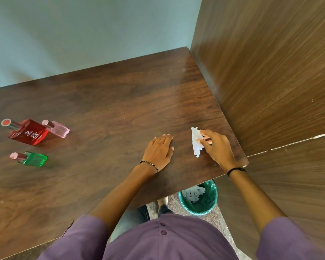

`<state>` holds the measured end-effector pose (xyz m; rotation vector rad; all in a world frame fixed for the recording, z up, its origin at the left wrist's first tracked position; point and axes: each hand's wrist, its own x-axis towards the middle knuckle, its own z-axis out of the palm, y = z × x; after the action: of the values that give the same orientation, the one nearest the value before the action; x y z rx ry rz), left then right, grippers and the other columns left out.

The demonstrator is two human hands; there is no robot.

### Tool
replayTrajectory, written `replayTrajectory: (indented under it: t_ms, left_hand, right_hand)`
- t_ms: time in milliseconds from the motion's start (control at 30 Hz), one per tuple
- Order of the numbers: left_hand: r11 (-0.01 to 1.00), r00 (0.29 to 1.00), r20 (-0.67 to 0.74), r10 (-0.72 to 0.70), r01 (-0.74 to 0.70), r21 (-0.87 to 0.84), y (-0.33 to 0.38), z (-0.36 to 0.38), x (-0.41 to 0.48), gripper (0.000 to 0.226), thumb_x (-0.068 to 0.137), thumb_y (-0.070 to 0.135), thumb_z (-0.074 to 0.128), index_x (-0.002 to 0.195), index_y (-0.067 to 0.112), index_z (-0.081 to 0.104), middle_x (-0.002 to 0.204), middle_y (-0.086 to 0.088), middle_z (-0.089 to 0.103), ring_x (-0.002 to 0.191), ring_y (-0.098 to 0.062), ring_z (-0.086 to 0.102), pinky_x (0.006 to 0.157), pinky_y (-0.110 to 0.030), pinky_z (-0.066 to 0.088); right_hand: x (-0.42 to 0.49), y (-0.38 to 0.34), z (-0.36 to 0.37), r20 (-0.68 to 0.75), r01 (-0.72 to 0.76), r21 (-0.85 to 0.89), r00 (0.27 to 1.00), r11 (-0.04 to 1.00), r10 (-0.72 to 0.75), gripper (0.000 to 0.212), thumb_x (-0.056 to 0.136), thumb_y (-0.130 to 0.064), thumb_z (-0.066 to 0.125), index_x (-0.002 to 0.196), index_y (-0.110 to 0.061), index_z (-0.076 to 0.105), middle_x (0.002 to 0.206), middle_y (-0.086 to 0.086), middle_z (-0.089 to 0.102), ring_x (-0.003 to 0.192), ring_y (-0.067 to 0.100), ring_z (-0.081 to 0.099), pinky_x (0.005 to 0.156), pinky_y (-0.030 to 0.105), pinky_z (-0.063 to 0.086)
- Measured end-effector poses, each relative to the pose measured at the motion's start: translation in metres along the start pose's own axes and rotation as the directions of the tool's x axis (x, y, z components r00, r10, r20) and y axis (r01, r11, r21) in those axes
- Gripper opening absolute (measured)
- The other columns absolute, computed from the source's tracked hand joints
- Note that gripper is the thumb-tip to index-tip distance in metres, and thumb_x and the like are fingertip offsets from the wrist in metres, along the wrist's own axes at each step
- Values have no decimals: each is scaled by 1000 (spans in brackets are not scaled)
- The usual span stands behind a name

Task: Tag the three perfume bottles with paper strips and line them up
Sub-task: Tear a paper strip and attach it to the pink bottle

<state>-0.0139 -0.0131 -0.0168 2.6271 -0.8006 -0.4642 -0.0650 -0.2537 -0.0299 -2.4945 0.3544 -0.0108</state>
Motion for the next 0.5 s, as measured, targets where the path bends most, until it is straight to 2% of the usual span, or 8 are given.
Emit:
replayTrajectory:
  t_ms: [167, 300, 333, 433, 500]
  left_hand:
    - [1000, 1000, -11, 17, -17, 2, 2, 3, 2, 47, 103, 27, 38, 147, 14, 35, 155, -4, 38, 145, -21, 30, 120, -37, 17]
    - [998, 998, -22, 58, -57, 16, 10, 6, 6, 47, 103, 27, 38, 148, 14, 33, 155, -4, 38, 145, -20, 30, 120, -36, 17]
    - [997, 997, -26, 74, -74, 12, 12, 6, 8, 47, 103, 27, 38, 148, 14, 34, 154, -4, 38, 145, -20, 30, 120, -36, 17]
    - [990, 989, -46, 139, -139, -3, 22, 8, 14, 46, 101, 24, 42, 145, 11, 39, 151, -7, 43, 143, -22, 34, 118, -36, 21]
    - [982, 981, -47, 187, -188, -8, 28, 10, 19, 44, 100, 22, 45, 142, 9, 42, 149, -9, 46, 141, -24, 37, 116, -37, 26]
  right_hand:
    - [2, 0, -7, 25, -37, 82, 999, 996, 35, 23, 87, -23, 79, 109, -16, 77, 106, 3, 78, 92, 17, 73, 83, 35, 60]
    - [4, -1, -7, 46, -112, 176, 993, 978, 106, 21, 86, -25, 80, 103, -15, 80, 103, 0, 79, 93, 14, 73, 87, 33, 60]
    - [5, -1, -7, 51, -124, 195, 992, 973, 116, 19, 86, -25, 80, 101, -14, 81, 105, 0, 79, 94, 13, 73, 87, 27, 59]
    - [7, -1, -11, 57, -159, 216, 987, 963, 150, 16, 86, -27, 80, 96, -14, 82, 107, -3, 78, 94, 7, 70, 79, 0, 46]
    - [10, -1, -14, 81, -174, 221, 984, 960, 160, 17, 87, -30, 79, 97, -16, 82, 109, -6, 77, 95, 4, 69, 84, 4, 47]
